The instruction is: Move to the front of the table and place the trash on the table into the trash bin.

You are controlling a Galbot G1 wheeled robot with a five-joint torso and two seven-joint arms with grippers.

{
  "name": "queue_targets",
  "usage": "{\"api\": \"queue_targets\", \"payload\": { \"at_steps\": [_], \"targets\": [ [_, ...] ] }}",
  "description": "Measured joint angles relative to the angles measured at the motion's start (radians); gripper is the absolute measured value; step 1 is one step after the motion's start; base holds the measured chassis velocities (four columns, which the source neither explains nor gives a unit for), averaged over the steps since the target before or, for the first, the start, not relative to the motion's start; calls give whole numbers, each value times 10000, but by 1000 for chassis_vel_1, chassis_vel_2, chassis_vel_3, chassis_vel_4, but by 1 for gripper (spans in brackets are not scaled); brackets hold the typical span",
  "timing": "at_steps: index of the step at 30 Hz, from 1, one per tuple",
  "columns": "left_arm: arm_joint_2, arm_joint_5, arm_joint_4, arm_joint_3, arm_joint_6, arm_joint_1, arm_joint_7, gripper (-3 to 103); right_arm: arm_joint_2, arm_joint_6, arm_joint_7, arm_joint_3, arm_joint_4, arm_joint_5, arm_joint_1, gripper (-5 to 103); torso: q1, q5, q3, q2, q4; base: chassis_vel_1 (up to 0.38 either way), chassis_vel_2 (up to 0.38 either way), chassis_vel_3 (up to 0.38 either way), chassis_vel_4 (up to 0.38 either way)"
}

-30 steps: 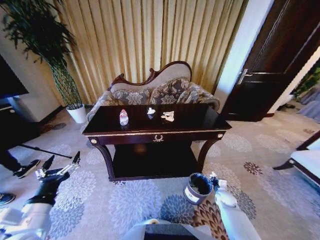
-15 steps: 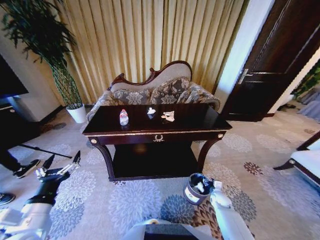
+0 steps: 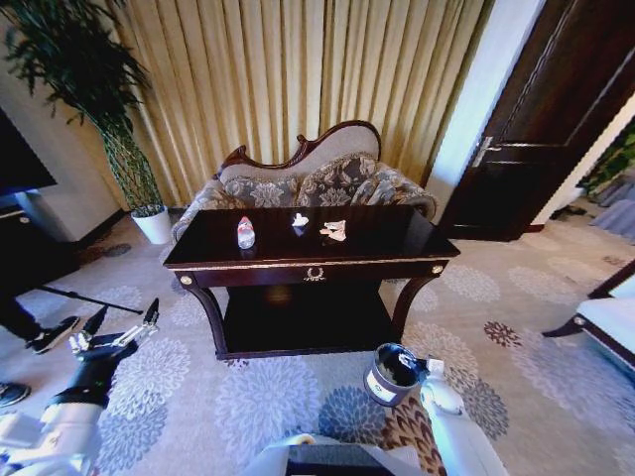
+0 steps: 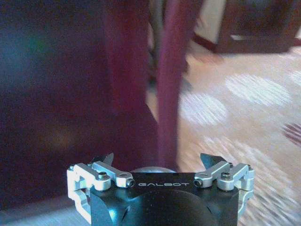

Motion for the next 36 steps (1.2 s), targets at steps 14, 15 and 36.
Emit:
{"api": "queue_targets", "payload": {
  "at_steps": [14,15,36],
  "targets": [
    [35,-18,0,-73,-6,12,12,100,-441,-1356,-335,672,8272,1307,-1946,100,0,-4,-1,1,0,0,0,0,0],
    [35,-29,1,-107,-6,28,12,100,-442,-1471,-309,697,8666,1307,-1980,100,0,-4,-1,1,1,0,0,0,0],
    [104,-168,0,-363,36,31,72,100,-337,-2063,-296,505,9905,815,-2021,100,-3,-2,-2,3,1,-17,18,13,-16]
  ]
}}
